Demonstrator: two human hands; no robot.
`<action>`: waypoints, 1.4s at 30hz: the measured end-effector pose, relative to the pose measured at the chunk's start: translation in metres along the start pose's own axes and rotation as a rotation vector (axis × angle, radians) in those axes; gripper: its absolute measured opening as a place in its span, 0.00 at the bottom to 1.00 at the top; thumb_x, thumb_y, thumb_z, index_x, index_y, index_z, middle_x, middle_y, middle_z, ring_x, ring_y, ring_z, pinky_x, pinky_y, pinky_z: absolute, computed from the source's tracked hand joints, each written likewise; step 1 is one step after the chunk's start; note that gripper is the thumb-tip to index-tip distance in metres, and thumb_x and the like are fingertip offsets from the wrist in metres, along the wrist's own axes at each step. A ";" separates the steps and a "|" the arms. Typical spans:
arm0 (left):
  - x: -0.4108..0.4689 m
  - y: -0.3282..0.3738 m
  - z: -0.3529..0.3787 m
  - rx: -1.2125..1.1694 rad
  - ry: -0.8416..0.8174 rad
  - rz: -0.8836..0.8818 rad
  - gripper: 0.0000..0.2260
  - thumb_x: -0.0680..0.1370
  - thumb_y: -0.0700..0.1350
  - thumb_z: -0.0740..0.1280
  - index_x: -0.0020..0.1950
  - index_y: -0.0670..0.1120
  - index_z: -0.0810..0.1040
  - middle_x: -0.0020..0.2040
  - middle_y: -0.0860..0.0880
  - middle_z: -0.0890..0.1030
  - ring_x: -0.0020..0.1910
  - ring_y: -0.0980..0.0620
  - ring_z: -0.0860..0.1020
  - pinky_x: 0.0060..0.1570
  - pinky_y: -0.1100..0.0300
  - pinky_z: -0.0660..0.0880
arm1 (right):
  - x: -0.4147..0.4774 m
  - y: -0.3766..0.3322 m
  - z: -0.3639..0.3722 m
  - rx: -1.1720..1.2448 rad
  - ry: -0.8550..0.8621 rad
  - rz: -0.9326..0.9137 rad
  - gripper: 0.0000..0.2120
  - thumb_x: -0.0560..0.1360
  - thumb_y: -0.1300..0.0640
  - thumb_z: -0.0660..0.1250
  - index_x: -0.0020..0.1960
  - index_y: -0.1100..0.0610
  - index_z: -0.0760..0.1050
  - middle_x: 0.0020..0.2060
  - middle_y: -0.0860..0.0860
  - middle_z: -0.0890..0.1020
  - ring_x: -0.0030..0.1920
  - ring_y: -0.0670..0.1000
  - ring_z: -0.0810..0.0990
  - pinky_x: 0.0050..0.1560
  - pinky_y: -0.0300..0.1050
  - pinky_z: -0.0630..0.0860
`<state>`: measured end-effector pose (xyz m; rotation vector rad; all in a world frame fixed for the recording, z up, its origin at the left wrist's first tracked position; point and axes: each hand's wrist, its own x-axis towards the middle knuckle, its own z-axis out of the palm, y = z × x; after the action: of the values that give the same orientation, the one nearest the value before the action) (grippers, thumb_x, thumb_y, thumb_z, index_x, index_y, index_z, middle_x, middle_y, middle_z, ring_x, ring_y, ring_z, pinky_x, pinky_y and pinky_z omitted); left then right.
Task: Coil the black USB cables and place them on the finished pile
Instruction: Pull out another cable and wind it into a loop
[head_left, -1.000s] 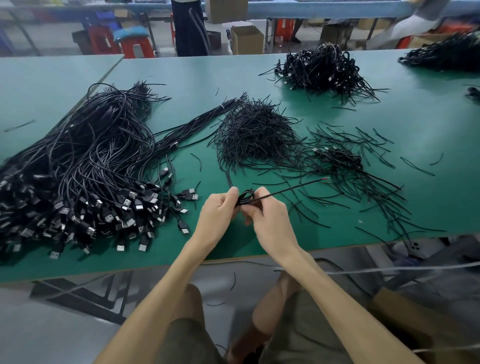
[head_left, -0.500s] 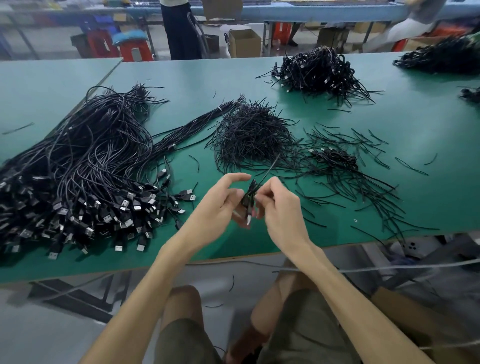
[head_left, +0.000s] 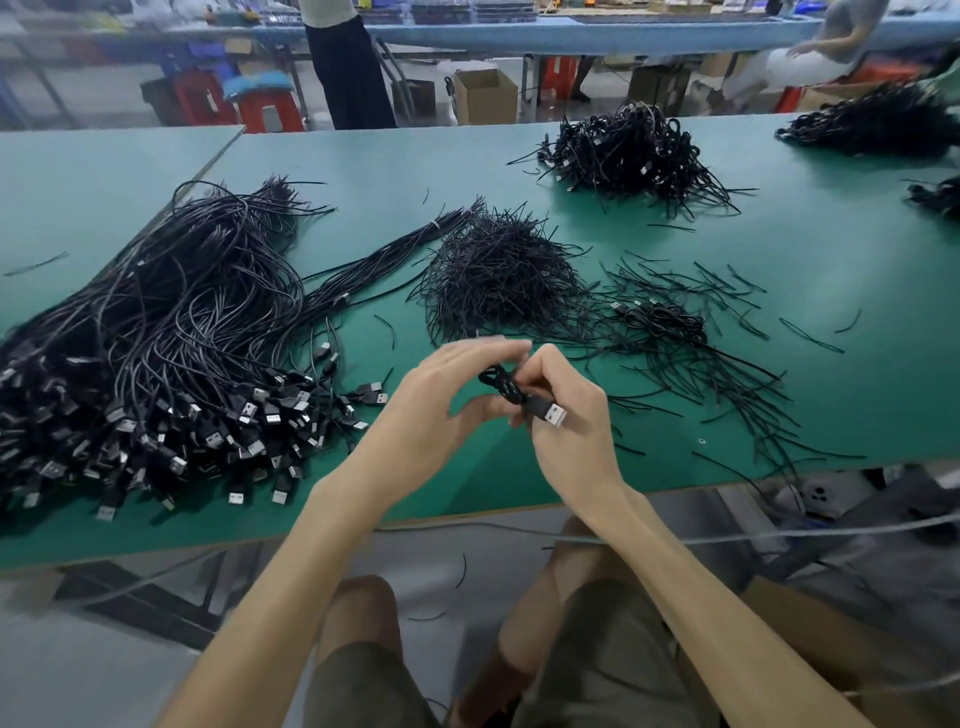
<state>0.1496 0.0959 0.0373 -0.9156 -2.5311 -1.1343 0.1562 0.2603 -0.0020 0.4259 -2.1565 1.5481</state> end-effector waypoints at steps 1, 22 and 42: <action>0.001 0.002 0.001 0.015 0.009 -0.013 0.17 0.79 0.46 0.71 0.67 0.47 0.79 0.63 0.55 0.81 0.64 0.56 0.75 0.68 0.56 0.69 | -0.001 0.000 0.000 0.032 -0.002 0.029 0.15 0.70 0.78 0.59 0.41 0.59 0.68 0.31 0.50 0.74 0.31 0.50 0.70 0.32 0.42 0.68; 0.013 0.008 -0.006 -0.429 -0.031 -0.415 0.13 0.87 0.39 0.54 0.68 0.47 0.72 0.36 0.41 0.82 0.30 0.40 0.80 0.38 0.52 0.78 | 0.002 0.001 0.009 0.178 0.016 0.248 0.12 0.79 0.72 0.59 0.41 0.59 0.67 0.28 0.51 0.79 0.28 0.51 0.75 0.31 0.40 0.71; 0.012 0.000 -0.010 0.037 -0.124 -0.393 0.18 0.84 0.56 0.60 0.40 0.46 0.74 0.35 0.51 0.82 0.28 0.53 0.81 0.28 0.60 0.74 | -0.002 -0.001 0.005 0.055 -0.039 0.207 0.16 0.78 0.71 0.62 0.39 0.52 0.71 0.28 0.48 0.79 0.28 0.49 0.77 0.36 0.38 0.73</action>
<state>0.1394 0.0943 0.0493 -0.5038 -2.9102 -1.1555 0.1582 0.2552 -0.0035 0.2591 -2.2519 1.7257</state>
